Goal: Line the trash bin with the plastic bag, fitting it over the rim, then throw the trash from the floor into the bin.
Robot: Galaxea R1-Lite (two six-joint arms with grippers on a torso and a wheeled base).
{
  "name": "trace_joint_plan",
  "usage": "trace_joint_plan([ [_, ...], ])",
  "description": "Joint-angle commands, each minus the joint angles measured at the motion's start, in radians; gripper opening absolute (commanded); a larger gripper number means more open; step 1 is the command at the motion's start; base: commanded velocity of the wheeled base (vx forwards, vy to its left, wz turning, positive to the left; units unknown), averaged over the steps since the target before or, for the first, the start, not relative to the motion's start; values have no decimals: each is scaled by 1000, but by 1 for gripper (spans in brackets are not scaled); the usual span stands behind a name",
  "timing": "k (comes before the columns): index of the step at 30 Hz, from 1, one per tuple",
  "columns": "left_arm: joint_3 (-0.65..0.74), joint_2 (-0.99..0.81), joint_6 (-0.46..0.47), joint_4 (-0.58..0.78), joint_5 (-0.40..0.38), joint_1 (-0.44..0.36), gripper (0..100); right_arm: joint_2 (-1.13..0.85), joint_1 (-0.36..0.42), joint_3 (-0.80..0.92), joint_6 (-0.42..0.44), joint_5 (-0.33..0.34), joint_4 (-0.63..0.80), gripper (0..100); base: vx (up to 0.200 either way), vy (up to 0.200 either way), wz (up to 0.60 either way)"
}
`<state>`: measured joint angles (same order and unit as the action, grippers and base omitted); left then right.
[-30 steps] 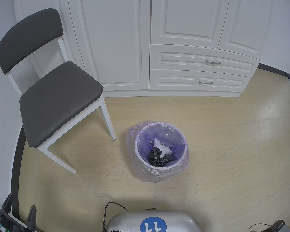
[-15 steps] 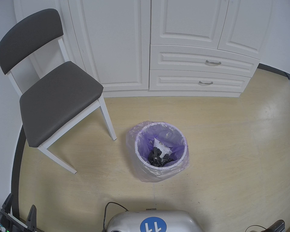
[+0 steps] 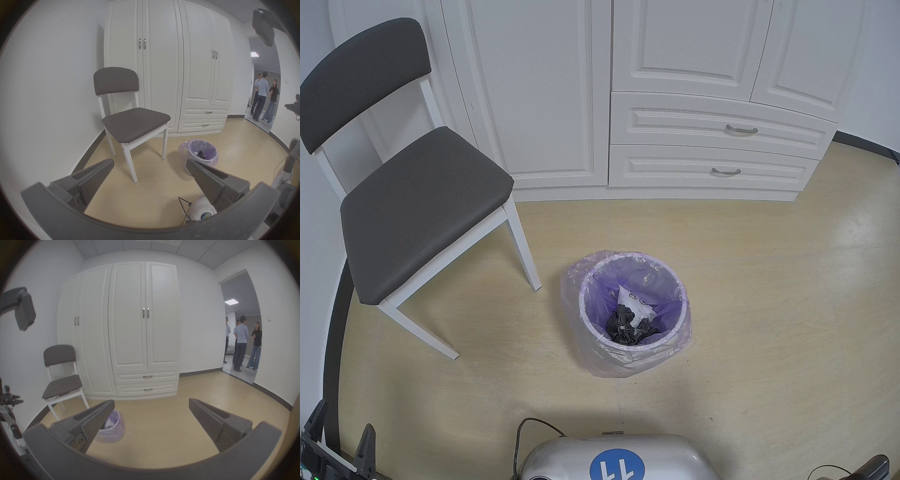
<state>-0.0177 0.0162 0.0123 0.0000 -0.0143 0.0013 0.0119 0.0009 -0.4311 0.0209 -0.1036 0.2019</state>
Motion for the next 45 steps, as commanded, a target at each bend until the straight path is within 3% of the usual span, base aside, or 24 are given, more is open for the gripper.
trace_joint_plan([
  [1, 16, -15, 1, 0, -1, 0, 100, -12, 1, 173, -30, 53, -128, 100, 0, 0, 0],
  [7, 16, -15, 3, 0, -1, 0, 100, -12, -1, 431, -78, 87, -368, 100, 0, 0, 0],
  [12, 16, -15, 0, 0, 0, 0, 100, -12, -1, 431, -41, 104, -276, 100, 0, 0, 0],
  [16, 16, -15, 0, 0, 0, 0, 100, -12, -1, 431, -22, 107, -274, 100, 0, 0, 0],
  [22, 16, -15, 5, 0, -1, 0, 100, -12, -2, 431, -21, 167, -271, 100, 0, 0, 0],
  [31, 18, -15, 12, 0, -1, 0, 100, -12, -2, 431, -22, 174, -269, 100, 0, 0, 0],
  [35, 18, -16, 14, -2, -3, 0, 100, -12, -2, 431, -13, 249, -263, 100, 0, 0, 0],
  [40, 18, -16, 12, -2, -6, 0, 100, -12, -2, 431, -27, 239, -262, 100, 0, 0, 0],
  [45, 18, -16, 8, 0, -3, 0, 100, -12, -2, 431, -15, 139, -260, 100, 0, 0, 0],
])
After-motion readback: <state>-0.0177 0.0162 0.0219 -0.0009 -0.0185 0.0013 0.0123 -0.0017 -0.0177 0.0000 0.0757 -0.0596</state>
